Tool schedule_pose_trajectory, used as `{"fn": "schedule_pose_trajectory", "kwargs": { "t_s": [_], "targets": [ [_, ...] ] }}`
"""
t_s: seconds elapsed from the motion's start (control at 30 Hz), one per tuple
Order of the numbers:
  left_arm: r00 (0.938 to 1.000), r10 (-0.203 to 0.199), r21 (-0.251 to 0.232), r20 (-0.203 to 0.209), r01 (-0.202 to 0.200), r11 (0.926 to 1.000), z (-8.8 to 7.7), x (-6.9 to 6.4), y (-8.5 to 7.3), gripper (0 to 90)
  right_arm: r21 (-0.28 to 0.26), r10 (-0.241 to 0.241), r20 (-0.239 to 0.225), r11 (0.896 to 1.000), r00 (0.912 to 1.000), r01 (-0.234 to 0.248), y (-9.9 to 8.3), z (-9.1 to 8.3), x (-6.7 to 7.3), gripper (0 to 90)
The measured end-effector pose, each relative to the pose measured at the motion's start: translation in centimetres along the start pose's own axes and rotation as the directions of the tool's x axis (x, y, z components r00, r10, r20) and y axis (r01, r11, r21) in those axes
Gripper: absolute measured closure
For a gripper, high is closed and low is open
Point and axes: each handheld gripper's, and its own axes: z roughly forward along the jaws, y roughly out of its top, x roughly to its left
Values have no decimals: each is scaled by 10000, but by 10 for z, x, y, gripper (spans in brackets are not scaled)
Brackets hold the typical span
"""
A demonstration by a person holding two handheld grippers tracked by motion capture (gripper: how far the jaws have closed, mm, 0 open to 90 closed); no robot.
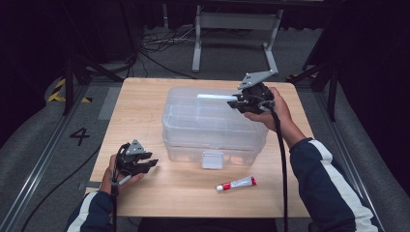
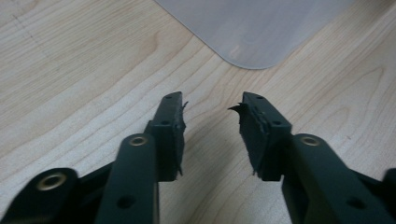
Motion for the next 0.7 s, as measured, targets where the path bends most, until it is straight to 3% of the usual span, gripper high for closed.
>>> {"fn": "schedule_pose_trajectory", "kwargs": {
  "t_s": [0.37, 0.43, 0.53, 0.7],
  "targets": [
    [9995, 300, -128, -36, -301, 9995, -5, -2, 2, 727, 76, 169, -137, 9998, 9998, -168, 5, 0, -8, 721],
    [9989, 470, -215, -46, -471, 9987, -9, -3, 4, 795, 72, 182, -171, 9998, 9997, -181, 6, 0, -10, 721],
    [9975, 689, -488, -128, -695, 9964, -15, -3, 7, 834, 49, 254, -235, 9997, 9994, -253, 8, 1, -13, 720],
    [9972, 640, -1203, -396, -683, 9904, -29, -3, 16, 878, 99, 346, -331, 9994, 9989, -343, 10, 1, -16, 718]
  ]
}}
